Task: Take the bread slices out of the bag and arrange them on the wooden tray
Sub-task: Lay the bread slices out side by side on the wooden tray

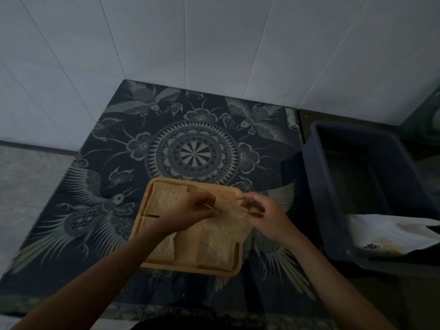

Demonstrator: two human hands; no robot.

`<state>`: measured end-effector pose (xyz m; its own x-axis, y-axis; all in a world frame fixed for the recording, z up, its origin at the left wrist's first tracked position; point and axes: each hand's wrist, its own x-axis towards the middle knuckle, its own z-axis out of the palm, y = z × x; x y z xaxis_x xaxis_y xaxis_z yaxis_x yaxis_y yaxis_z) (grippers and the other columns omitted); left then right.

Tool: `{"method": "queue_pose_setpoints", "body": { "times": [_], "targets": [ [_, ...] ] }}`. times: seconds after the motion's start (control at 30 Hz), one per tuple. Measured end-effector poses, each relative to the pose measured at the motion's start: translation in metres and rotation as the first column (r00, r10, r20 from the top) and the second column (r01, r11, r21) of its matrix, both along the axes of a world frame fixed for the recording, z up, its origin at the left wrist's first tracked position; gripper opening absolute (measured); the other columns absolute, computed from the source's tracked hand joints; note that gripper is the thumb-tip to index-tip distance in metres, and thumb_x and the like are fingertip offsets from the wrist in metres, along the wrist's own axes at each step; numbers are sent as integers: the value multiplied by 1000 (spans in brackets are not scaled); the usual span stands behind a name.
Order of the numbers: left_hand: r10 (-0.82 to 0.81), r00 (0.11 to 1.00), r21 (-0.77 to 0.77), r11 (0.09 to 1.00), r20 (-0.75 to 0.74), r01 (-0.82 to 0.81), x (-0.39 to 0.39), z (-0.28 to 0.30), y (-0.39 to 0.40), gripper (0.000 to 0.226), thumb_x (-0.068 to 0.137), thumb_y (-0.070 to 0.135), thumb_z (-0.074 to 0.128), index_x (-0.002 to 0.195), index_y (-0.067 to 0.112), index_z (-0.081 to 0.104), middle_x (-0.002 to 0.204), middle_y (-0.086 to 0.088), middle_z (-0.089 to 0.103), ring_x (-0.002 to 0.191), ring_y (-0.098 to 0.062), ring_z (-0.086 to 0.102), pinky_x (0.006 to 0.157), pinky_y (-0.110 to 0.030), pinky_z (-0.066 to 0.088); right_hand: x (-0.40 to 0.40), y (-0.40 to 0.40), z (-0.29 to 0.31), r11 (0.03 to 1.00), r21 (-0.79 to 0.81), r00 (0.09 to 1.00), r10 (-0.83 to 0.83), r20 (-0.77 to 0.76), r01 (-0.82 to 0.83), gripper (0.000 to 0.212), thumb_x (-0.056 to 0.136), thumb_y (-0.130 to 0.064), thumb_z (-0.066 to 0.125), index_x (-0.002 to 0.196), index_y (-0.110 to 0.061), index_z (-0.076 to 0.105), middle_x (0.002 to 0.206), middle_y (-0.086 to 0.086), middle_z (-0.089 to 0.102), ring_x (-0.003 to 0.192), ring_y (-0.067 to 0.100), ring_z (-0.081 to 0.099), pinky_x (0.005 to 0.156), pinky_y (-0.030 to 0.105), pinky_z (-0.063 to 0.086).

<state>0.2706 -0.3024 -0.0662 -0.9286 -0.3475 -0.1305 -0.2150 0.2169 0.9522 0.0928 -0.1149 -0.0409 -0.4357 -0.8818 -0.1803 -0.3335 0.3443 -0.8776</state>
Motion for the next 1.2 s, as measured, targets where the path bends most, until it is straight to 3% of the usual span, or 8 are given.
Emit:
{"method": "queue_pose_setpoints", "body": {
  "times": [0.23,0.37,0.47,0.63,0.77,1.0,1.1,1.2],
  "targets": [
    [-40,999,-139,990,-27,36,-32,27,-6,19,90,11,74,108,7,69,103,-2,73,98,-9,70,85,-15,57,-22,5,-16,969,-120,927,-167,336,218,44,77,-28,88,118,-33,74,106,2,77,105,19,74,85,31,61],
    [-89,996,-236,968,20,91,-47,37,-12,21,91,14,74,111,14,70,100,12,70,98,-3,69,85,-15,57,-29,-1,-34,956,-120,856,-178,485,266,53,70,-36,95,119,-32,74,112,2,78,109,22,74,86,29,61],
    [-91,996,-240,966,27,94,-53,39,-15,22,91,14,73,112,11,70,104,4,72,98,-6,71,87,-20,59,-31,-6,-50,957,-89,808,-181,561,276,60,69,-33,96,123,-27,73,121,6,76,115,26,72,89,33,59],
    [-6,998,-143,990,65,16,-54,32,-21,23,92,8,71,114,4,69,109,-11,72,103,-21,71,90,-34,60,-31,-10,-70,958,-31,794,-219,568,287,40,79,-22,86,117,-25,75,119,6,78,112,23,74,92,39,62],
    [144,977,29,988,160,-150,-51,11,-26,22,94,8,69,116,6,70,110,-15,73,96,-25,71,84,-40,59,-32,-16,-79,917,74,719,-356,597,392,21,87,-12,81,105,-23,78,113,6,79,102,18,78,77,29,64],
    [197,904,168,946,379,-276,-59,-39,-31,29,92,-1,66,120,5,69,116,-23,72,111,-39,69,82,-36,59,-27,-30,-97,864,232,690,-499,524,448,21,90,-13,80,110,-17,74,108,7,76,99,17,76,77,27,64],
    [202,877,139,948,435,-287,-57,-56,-32,25,91,-1,65,116,2,72,111,-23,74,108,-38,71,92,-48,59,-23,-35,-104,865,267,710,-502,495,425,25,92,-13,78,116,-14,70,109,6,73,101,17,73,74,24,64],
    [181,903,82,970,390,-230,-53,-69,-30,17,89,-1,67,104,0,76,102,-26,74,95,-32,73,93,-58,57,-21,-40,-109,872,282,757,-488,436,400,39,92,-13,77,129,-15,65,113,3,70,101,14,71,69,21,63]
  ]
}}
